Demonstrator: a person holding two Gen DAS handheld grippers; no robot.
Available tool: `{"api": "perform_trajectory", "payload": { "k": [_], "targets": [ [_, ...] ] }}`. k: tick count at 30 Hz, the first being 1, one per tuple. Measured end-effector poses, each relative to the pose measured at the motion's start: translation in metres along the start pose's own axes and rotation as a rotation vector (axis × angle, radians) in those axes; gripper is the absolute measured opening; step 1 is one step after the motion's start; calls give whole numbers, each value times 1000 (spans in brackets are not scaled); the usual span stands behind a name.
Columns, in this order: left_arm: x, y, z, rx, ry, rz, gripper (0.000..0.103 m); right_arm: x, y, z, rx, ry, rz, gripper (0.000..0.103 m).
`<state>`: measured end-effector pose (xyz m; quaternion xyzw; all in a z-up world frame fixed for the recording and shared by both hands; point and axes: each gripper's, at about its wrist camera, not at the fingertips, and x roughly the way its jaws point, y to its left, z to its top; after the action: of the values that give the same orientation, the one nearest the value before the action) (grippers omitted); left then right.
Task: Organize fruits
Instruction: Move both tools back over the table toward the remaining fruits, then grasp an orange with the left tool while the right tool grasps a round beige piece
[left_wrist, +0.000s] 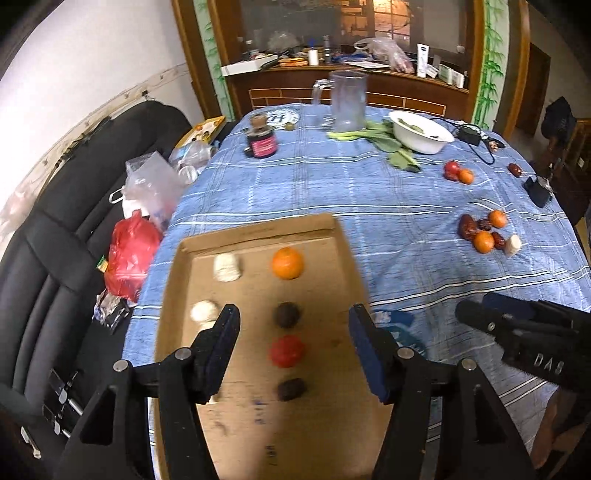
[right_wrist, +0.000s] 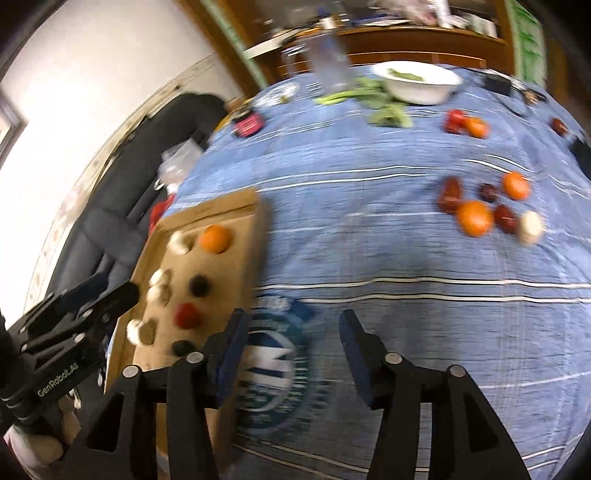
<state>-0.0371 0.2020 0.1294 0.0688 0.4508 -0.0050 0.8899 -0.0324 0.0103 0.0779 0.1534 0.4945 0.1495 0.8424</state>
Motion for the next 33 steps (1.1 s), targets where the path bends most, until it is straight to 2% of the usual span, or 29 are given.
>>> {"api": "perform_trajectory", "payload": {
  "k": [6, 12, 15, 22, 24, 25, 29, 33],
  "targets": [
    [9, -41, 4, 6, 29, -43, 62, -22, -63, 1, 81, 1, -52, 57],
    [27, -78, 5, -2, 83, -128, 62, -40, -137, -5, 181, 7, -133, 56],
    [38, -97, 7, 3, 104, -185, 62, -44, -162, -3, 185, 4, -157, 56],
    [65, -136, 29, -25, 130, -351, 62, -41, -176, 24, 96, -18, -158, 56],
    [76, -147, 36, -30, 138, -382, 56, -35, -175, 35, 57, -24, -153, 55],
    [81, -153, 38, -29, 141, -389, 51, -31, -173, 39, 36, -24, -149, 54],
    [98, -168, 45, -46, 161, -405, 48, -11, -164, 49, -55, -10, -153, 49],
    [111, -174, 50, -63, 180, -406, 48, 11, -162, 50, -102, 23, -162, 34]
  ]
}}
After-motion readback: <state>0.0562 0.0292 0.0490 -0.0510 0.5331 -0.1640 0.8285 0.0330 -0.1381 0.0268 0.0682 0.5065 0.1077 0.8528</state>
